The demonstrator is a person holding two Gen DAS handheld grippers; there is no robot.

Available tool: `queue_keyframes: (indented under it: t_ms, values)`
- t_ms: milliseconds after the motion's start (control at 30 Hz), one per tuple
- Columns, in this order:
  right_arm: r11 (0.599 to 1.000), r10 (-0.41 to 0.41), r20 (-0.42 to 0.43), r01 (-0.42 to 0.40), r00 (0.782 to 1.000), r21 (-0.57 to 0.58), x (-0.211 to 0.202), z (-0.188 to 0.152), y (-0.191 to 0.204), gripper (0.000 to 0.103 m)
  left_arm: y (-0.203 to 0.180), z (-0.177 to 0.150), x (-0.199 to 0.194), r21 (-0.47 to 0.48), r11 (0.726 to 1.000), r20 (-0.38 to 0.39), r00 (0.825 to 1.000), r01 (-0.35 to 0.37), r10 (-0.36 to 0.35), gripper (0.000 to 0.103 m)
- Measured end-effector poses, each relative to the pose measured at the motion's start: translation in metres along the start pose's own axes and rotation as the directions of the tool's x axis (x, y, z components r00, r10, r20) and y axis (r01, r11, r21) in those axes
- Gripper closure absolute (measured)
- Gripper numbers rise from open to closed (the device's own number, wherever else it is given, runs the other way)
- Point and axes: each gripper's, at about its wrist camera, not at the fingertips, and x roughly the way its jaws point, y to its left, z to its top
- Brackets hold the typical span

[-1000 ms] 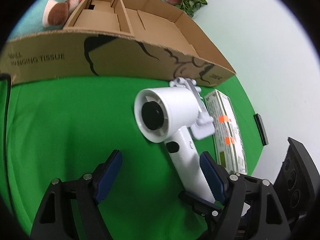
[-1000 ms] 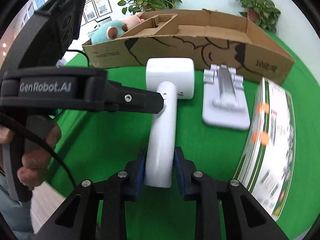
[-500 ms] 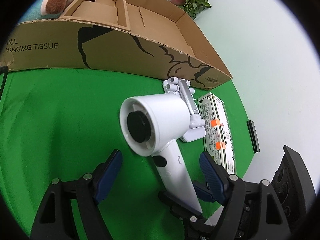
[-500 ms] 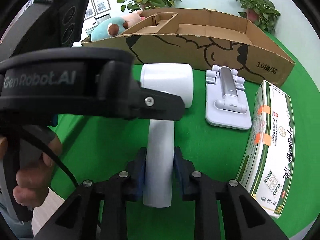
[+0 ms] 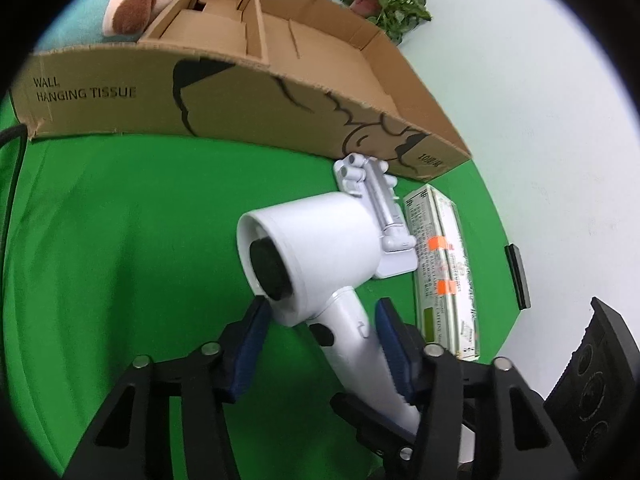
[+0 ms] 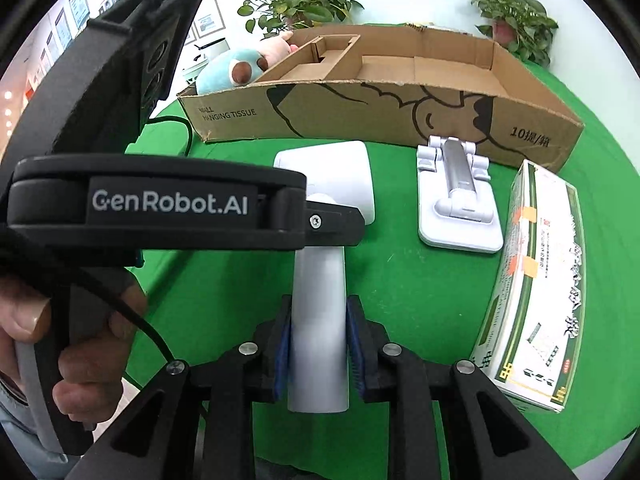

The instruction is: Organize objects

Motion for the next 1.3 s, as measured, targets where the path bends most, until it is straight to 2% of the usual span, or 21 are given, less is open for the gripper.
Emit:
queue_keyframes:
  t_ms: [133,267,367,433,500,700,733,767,800,833,967,1133,1200,1267,1300]
  values:
    - [1.000,-0.004,0.026,0.005,1.000,-0.011,-0.016,0.002,0.005,0.080,0.000,0.002,-0.015,-0.013,1.000,0.034,0.999,0.028,-0.028,0.052]
    - [0.999,-0.015,0.063,0.017,0.998,-0.030,-0.031,0.008,0.011,0.079,-0.011,0.005,-0.031,0.007,1.000,0.087,0.996,0.025,-0.026,0.053]
    - [0.999,-0.023,0.093,0.027,0.995,-0.039,-0.044,0.010,0.017,0.079,-0.017,0.004,-0.046,0.019,0.999,0.126,0.991,0.038,-0.041,0.058]
    - [0.999,-0.025,0.111,0.030,0.993,-0.041,-0.051,0.014,0.018,0.079,-0.029,0.000,-0.050,0.041,0.999,0.151,0.988,0.030,-0.036,0.060]
    - [0.999,-0.024,0.132,0.030,0.991,-0.042,-0.058,0.016,0.019,0.080,-0.058,0.001,-0.044,0.064,0.998,0.177,0.984,0.020,-0.031,0.061]
    - [0.999,-0.024,0.188,0.033,0.982,-0.044,-0.077,0.018,0.024,0.080,-0.071,-0.013,-0.063,0.115,0.993,0.239,0.971,0.000,-0.028,0.067]
    - [0.999,-0.021,0.193,0.029,0.981,-0.041,-0.079,0.018,0.024,0.080,-0.075,-0.010,-0.066,0.123,0.992,0.248,0.968,-0.005,-0.026,0.070]
    - [0.999,-0.019,0.194,0.027,0.981,-0.039,-0.080,0.018,0.024,0.080,-0.079,-0.011,-0.070,0.135,0.991,0.262,0.965,-0.015,-0.021,0.084]
    - [0.999,-0.019,0.196,0.027,0.980,-0.038,-0.080,0.018,0.024,0.080,-0.082,-0.012,-0.075,0.146,0.989,0.275,0.961,-0.027,-0.014,0.094]
    - [0.999,-0.021,0.194,0.027,0.981,-0.032,-0.081,0.018,0.024,0.080,-0.089,-0.009,-0.075,0.160,0.987,0.280,0.960,-0.026,-0.020,0.094]
    - [1.000,-0.014,0.222,0.016,0.975,-0.008,-0.087,0.018,0.020,0.080,-0.093,-0.006,-0.077,0.167,0.985,0.287,0.958,-0.040,-0.010,0.095]
    - [1.000,0.004,0.213,-0.006,0.977,0.010,-0.084,0.017,0.014,0.080,-0.084,-0.004,-0.070,0.117,0.993,0.254,0.967,-0.005,-0.026,0.094]
    - [0.999,0.019,0.204,-0.024,0.979,0.023,-0.081,0.016,0.011,0.080,-0.080,-0.003,-0.063,0.098,0.995,0.234,0.972,0.001,-0.024,0.090]
    - [0.998,0.039,0.195,-0.048,0.980,0.040,-0.076,0.016,0.006,0.080,-0.074,-0.001,-0.057,0.076,0.997,0.214,0.976,0.029,-0.045,0.075]
    - [0.997,0.052,0.191,-0.063,0.980,0.050,-0.075,0.015,0.004,0.080,-0.072,-0.001,-0.053,0.063,0.997,0.202,0.978,0.041,-0.053,0.072]
